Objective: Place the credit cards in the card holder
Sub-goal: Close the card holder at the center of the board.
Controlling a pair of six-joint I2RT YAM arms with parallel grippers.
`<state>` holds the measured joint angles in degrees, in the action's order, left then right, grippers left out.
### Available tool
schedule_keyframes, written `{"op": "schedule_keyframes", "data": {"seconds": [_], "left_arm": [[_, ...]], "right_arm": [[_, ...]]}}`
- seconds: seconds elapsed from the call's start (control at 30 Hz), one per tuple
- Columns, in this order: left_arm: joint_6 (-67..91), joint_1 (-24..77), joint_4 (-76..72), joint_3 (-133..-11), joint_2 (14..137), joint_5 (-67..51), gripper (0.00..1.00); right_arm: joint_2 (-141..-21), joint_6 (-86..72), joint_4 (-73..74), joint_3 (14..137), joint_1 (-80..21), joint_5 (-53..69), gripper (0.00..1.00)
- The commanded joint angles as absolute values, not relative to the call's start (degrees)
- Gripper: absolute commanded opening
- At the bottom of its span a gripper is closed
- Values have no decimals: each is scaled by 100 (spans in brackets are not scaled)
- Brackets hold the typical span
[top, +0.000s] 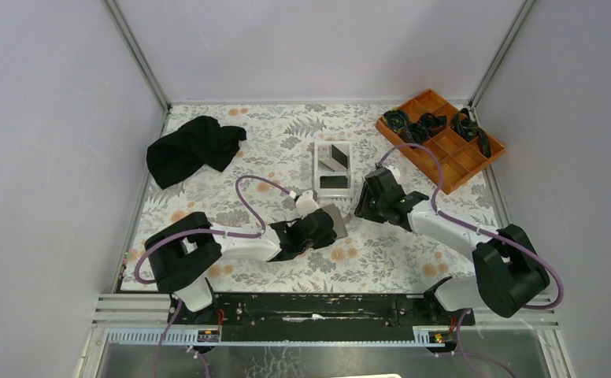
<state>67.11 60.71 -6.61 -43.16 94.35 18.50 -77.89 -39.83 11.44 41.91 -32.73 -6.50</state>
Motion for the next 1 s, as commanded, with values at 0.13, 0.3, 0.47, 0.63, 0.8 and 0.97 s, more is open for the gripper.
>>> {"op": "schedule_keyframes", "data": {"seconds": [0.13,0.3,0.47,0.63,0.8,0.97], "left_arm": [[6540,6106,-452,-4442,9583,1978,20],[6521,6104,-226,-4581,9738,1970,20],[6504,6103,-109,-4651,9811,1958,20],[6495,6104,-75,-4677,9834,1960,20],[6486,6103,-44,-4693,9844,1960,20],[6478,6106,-8,-4711,9857,1969,20]], "right_arm": [[-7988,-3682,1071,4667,-3371,-710,42],[-8004,-3598,1133,4769,-3501,-767,42],[-8126,-3536,1173,4814,-3561,-722,40],[-8212,-3495,1188,4814,-3577,-728,38],[-8332,-3438,1163,4876,-3582,-691,35],[-8440,-3368,1165,5001,-3577,-655,33]]}}
